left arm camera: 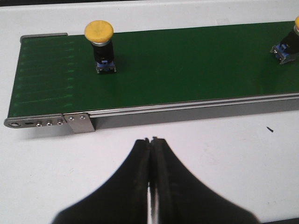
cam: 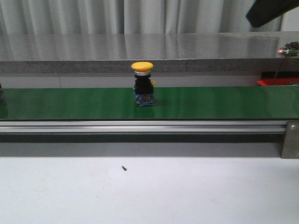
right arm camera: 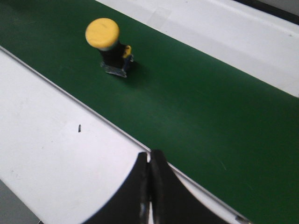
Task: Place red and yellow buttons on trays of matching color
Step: 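Lower the right gripper onto the first yellow button on the belt and grasp it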
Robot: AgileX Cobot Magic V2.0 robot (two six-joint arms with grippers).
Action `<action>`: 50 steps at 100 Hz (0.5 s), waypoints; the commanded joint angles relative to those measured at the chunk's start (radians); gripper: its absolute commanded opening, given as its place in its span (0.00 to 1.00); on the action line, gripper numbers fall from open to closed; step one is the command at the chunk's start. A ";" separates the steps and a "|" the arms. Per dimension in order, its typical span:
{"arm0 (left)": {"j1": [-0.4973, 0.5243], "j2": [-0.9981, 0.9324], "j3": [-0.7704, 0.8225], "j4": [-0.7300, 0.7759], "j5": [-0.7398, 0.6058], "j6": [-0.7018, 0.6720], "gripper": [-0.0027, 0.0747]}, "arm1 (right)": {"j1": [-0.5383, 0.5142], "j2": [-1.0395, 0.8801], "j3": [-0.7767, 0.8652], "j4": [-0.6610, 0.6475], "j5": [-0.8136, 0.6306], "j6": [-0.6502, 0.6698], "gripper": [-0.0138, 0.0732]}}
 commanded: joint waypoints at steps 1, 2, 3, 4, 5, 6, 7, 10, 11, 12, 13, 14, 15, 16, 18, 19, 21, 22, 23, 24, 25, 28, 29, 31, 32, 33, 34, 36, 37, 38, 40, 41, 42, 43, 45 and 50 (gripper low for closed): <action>-0.007 -0.020 -0.021 -0.022 -0.061 0.001 0.01 | 0.018 0.045 -0.103 0.012 0.004 -0.008 0.13; -0.007 -0.023 -0.021 -0.022 -0.061 0.001 0.01 | 0.018 0.050 -0.108 0.012 0.007 -0.008 0.14; -0.007 -0.023 -0.021 -0.022 -0.061 0.001 0.01 | 0.019 0.055 -0.114 0.012 0.010 -0.008 0.14; -0.007 -0.025 -0.021 -0.022 -0.061 0.001 0.01 | 0.020 0.061 -0.125 0.012 0.013 -0.008 0.16; -0.007 -0.025 -0.021 -0.022 -0.061 0.001 0.01 | 0.022 0.071 -0.130 0.012 0.019 -0.008 0.17; -0.007 -0.025 -0.021 -0.022 -0.061 0.001 0.01 | 0.023 0.076 -0.141 0.012 0.022 -0.008 0.19; -0.007 -0.027 -0.021 -0.022 -0.061 0.001 0.01 | 0.024 0.086 -0.146 0.012 0.027 -0.008 0.20; -0.007 -0.027 -0.021 -0.022 -0.061 0.001 0.01 | 0.027 0.105 -0.166 0.012 0.035 -0.008 0.26; -0.007 -0.027 -0.021 -0.022 -0.061 0.001 0.01 | 0.027 0.109 -0.176 0.012 0.037 -0.008 0.29; -0.007 -0.027 -0.021 -0.022 -0.061 0.001 0.01 | 0.027 0.118 -0.180 0.012 0.041 -0.008 0.31; -0.007 -0.027 -0.021 -0.022 -0.061 0.001 0.01 | 0.027 0.127 -0.189 0.012 0.045 -0.008 0.35; -0.007 -0.027 -0.021 -0.022 -0.061 0.001 0.01 | 0.027 0.132 -0.194 0.012 0.047 -0.008 0.37; -0.007 -0.027 -0.021 -0.022 -0.061 0.001 0.01 | 0.027 0.136 -0.198 0.012 0.049 -0.008 0.39; -0.007 -0.027 -0.021 -0.022 -0.061 0.001 0.01 | 0.027 0.140 -0.206 0.012 0.053 -0.008 0.44; -0.007 -0.027 -0.021 -0.022 -0.061 0.001 0.01 | 0.027 0.152 -0.217 0.012 0.055 -0.008 0.50; -0.007 -0.027 -0.021 -0.022 -0.061 0.001 0.01 | 0.027 0.160 -0.220 0.013 0.056 -0.008 0.53; -0.007 -0.027 -0.021 -0.022 -0.061 0.001 0.01 | 0.027 0.171 -0.229 0.013 0.056 -0.008 0.60; -0.007 -0.027 -0.021 -0.022 -0.061 0.001 0.01 | 0.027 0.174 -0.232 0.013 0.058 -0.008 0.62; -0.007 -0.027 -0.021 -0.022 -0.061 0.001 0.01 | 0.027 0.178 -0.238 0.013 0.057 -0.008 0.67; -0.007 -0.027 -0.021 -0.022 -0.061 0.001 0.01 | 0.027 0.185 -0.241 0.012 0.057 -0.008 0.69; -0.007 -0.027 -0.021 -0.022 -0.061 0.001 0.01 | 0.027 0.188 -0.246 0.012 0.057 -0.008 0.73; -0.007 -0.027 -0.021 -0.022 -0.061 0.001 0.01 | 0.027 0.205 -0.257 0.012 0.057 -0.008 0.81; -0.007 -0.027 -0.021 -0.022 -0.061 0.001 0.01 | 0.027 0.209 -0.260 0.012 0.057 -0.008 0.82; -0.007 -0.027 -0.021 -0.022 -0.061 0.001 0.01 | 0.027 0.219 -0.268 0.012 0.058 -0.008 0.87; -0.007 -0.027 -0.021 -0.022 -0.061 0.001 0.01 | 0.027 0.222 -0.274 0.012 0.059 -0.008 0.89; -0.007 -0.027 -0.021 -0.022 -0.061 0.001 0.01 | 0.027 0.230 -0.277 0.012 0.062 -0.008 0.90; -0.007 -0.027 -0.021 -0.022 -0.061 0.001 0.01 | 0.027 0.237 -0.283 0.012 0.063 -0.007 0.92; -0.007 -0.027 -0.021 -0.022 -0.061 0.001 0.01 | 0.027 0.243 -0.289 0.012 0.066 -0.008 0.93; -0.007 -0.027 -0.021 -0.022 -0.061 0.001 0.01 | 0.027 0.247 -0.294 0.012 0.069 -0.008 0.92; -0.007 -0.027 -0.021 -0.022 -0.061 0.001 0.01 | 0.027 0.254 -0.297 0.012 0.071 -0.006 0.92; -0.007 -0.027 -0.021 -0.022 -0.061 0.001 0.01 | 0.027 0.265 -0.308 0.012 0.074 -0.002 0.91; -0.007 -0.027 -0.021 -0.022 -0.061 0.001 0.01 | 0.027 0.269 -0.311 0.012 0.074 -0.002 0.91; -0.007 -0.027 -0.021 -0.022 -0.061 0.001 0.01 | 0.027 0.276 -0.314 0.012 0.076 0.002 0.90; -0.007 -0.027 -0.021 -0.022 -0.061 0.001 0.01 | 0.027 0.279 -0.317 0.012 0.076 0.005 0.90; -0.007 -0.027 -0.021 -0.022 -0.061 0.001 0.01 | 0.027 0.291 -0.325 0.011 0.078 0.013 0.90; -0.007 -0.027 -0.021 -0.022 -0.061 0.001 0.01 | 0.027 0.316 -0.343 0.011 0.081 0.028 0.89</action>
